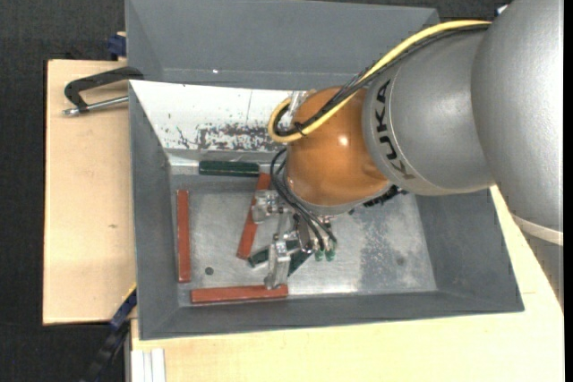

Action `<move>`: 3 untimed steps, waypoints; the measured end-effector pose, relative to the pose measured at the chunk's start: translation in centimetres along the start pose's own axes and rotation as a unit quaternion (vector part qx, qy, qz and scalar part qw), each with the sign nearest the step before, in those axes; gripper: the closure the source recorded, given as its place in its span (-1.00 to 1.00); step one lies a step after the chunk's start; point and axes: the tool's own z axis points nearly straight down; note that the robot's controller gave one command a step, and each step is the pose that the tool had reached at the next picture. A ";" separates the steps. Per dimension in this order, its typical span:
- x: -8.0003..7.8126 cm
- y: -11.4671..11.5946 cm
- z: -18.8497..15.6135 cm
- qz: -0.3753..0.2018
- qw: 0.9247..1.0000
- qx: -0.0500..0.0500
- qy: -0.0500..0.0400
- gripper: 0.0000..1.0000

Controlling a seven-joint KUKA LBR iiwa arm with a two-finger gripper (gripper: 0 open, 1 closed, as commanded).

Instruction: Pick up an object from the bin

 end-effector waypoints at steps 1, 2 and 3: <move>-0.2 -2.2 3.5 0.068 0.998 0.000 0.003 1.00; -0.2 -2.2 3.5 0.068 0.998 0.000 0.003 1.00; -2.0 -7.0 -2.8 -0.044 0.999 0.000 0.000 1.00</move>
Offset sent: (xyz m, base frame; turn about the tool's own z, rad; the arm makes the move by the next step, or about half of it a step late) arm 0.0000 0.0000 0.0000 0.0000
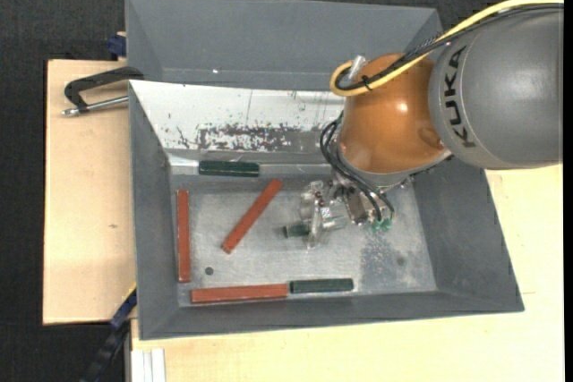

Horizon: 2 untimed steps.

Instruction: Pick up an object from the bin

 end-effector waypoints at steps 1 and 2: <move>0.0 0.0 0.0 0.000 1.000 0.000 0.000 1.00; 0.9 2.1 -10.2 0.002 1.000 0.000 0.000 1.00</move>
Offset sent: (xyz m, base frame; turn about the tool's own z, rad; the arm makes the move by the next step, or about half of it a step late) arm -0.0137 0.0179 0.1009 0.0030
